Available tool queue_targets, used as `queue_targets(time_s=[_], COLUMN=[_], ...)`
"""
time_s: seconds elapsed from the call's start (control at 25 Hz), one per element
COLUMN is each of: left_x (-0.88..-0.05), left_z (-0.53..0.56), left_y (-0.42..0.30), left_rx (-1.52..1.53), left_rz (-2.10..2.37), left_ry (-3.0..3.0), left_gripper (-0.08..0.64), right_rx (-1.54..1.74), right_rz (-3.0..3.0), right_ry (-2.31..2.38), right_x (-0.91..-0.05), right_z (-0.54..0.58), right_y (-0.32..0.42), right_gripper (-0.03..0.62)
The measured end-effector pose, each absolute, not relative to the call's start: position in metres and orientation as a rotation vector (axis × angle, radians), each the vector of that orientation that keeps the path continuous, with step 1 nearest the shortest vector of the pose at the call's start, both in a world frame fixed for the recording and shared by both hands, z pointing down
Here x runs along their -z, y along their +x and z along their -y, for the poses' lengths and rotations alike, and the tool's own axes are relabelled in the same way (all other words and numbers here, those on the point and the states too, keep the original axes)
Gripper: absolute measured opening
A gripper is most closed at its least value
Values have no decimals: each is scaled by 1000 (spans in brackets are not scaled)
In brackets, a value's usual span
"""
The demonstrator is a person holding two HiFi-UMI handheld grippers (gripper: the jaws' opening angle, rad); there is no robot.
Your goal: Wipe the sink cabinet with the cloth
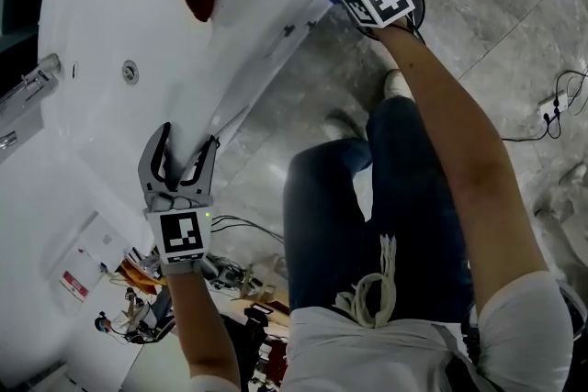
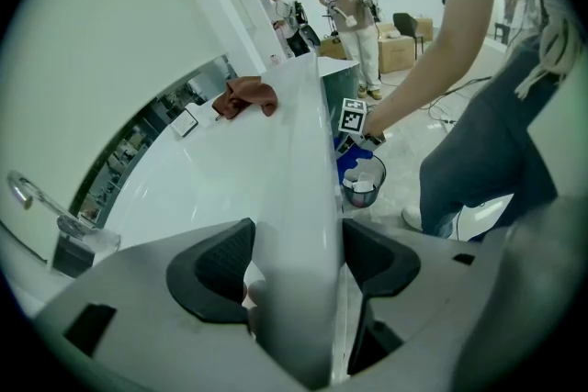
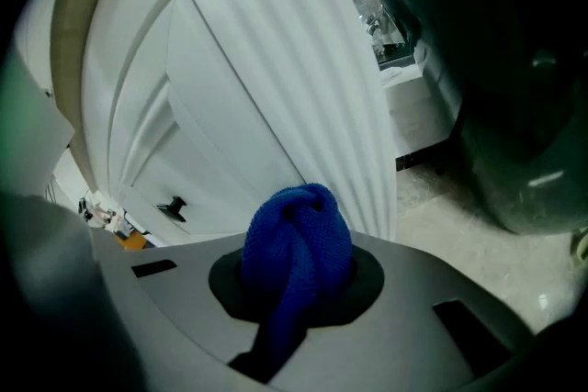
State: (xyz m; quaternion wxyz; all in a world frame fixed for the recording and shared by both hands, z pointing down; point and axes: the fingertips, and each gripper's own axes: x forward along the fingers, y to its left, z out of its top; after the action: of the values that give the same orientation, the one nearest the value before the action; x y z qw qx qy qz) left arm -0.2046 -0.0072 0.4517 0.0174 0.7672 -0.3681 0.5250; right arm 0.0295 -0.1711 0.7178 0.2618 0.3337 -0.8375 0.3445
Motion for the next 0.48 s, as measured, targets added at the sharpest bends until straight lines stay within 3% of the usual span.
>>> queue_targets(time_s=[0.48], left_x=[-453], left_z=[9], left_y=[-204], left_rx=[-1684], left_rz=[1149], left_ry=[2395], left_gripper=[293], right_rx=[-1007], right_rz=[2265], right_ry=[999], right_x=[-737], right_z=[160], right_y=[13], right_gripper=[38])
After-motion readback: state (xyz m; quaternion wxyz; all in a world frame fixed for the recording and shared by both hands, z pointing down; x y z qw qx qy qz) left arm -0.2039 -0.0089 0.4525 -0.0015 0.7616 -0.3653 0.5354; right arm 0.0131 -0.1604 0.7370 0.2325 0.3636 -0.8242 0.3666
